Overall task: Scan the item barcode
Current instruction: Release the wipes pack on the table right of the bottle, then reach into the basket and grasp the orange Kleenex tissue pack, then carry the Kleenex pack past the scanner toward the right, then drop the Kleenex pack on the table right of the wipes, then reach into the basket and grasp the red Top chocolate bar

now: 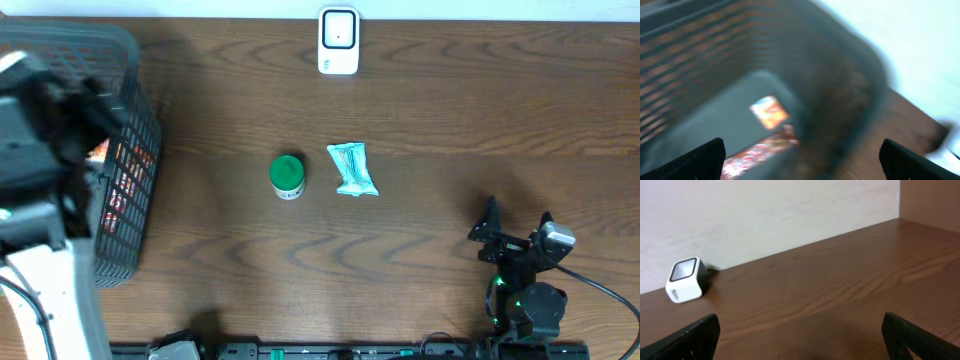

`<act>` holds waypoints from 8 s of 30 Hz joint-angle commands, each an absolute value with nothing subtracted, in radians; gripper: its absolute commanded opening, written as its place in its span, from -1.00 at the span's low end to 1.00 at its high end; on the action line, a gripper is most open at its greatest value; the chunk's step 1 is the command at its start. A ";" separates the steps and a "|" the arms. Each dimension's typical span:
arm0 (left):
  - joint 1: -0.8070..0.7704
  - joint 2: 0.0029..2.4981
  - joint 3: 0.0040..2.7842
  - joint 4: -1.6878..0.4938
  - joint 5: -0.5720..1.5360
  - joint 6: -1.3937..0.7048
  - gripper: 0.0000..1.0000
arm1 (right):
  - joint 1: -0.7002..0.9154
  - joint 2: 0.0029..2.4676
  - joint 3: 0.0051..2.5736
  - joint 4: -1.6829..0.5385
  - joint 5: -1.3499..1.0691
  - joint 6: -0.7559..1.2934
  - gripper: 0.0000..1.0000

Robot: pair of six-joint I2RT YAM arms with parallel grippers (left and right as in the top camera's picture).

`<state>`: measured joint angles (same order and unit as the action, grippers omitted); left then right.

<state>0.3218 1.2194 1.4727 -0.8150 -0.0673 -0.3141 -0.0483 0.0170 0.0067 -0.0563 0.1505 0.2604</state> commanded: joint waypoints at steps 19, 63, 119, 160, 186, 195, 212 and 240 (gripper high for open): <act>0.445 1.904 1.477 -0.590 -0.071 -0.590 0.96 | -0.052 0.011 0.006 -0.060 0.152 0.273 0.98; 0.506 1.490 1.477 -0.719 -0.099 -0.622 0.07 | -0.052 0.011 0.006 -0.060 0.152 0.273 0.99; -0.813 1.964 1.477 -0.176 -0.183 -0.739 -0.01 | -0.052 0.011 0.006 -0.060 0.152 0.273 0.99; 0.402 1.190 1.480 -0.775 0.076 -0.196 0.96 | -0.052 0.011 0.006 -0.060 0.152 0.273 0.99; 0.702 1.865 1.477 -1.179 0.182 -0.054 1.00 | -0.052 0.011 0.006 -0.060 0.152 0.273 0.99; 0.701 1.958 1.476 -1.172 0.141 0.035 0.98 | -0.052 0.011 0.006 -0.060 0.152 0.273 0.98; 0.678 1.960 1.403 -0.984 0.141 0.089 0.98 | -0.052 0.011 0.006 -0.060 0.152 0.273 0.98; 0.618 1.824 1.444 -0.945 -0.253 -0.123 -0.85 | -0.052 0.011 0.006 -0.060 0.152 0.273 0.98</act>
